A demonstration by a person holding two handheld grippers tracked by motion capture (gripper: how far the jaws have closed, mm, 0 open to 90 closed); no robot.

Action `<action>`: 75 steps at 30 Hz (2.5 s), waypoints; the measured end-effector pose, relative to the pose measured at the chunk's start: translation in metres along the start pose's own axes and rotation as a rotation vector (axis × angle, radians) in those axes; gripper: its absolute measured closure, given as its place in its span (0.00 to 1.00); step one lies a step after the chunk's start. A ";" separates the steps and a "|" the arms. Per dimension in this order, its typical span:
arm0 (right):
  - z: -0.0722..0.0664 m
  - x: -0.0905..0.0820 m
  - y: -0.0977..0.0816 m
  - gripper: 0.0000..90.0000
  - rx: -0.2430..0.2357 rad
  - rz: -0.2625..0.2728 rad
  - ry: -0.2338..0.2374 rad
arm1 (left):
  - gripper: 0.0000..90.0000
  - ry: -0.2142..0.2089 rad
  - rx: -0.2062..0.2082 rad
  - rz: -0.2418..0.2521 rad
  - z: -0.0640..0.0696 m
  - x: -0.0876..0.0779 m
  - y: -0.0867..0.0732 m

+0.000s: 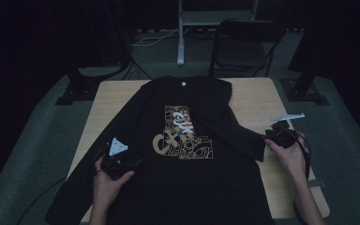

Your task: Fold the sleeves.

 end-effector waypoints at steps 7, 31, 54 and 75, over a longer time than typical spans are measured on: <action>0.004 0.002 -0.004 0.54 0.003 -0.021 -0.036 | 0.25 0.000 0.000 0.000 0.000 0.000 0.000; -0.010 0.002 -0.003 0.93 -0.053 -0.025 -0.033 | 0.25 0.014 -0.026 0.055 -0.003 -0.006 -0.001; -0.031 -0.013 0.008 0.94 -0.097 0.035 -0.013 | 0.25 0.132 -0.123 0.105 -0.019 -0.018 -0.005; -0.107 -0.034 0.053 0.94 -0.277 0.124 0.079 | 0.25 0.193 -0.171 0.096 -0.025 -0.020 -0.008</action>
Point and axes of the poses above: each handheld gripper's, and its own axes: x roughly forward along the jaws, y roughly out of its top, z roughly to its right, the point moved 3 cm from there along x, roughly forward along the jaws, and after that the axes turned 3 degrees about -y, right-handed, at the moved point
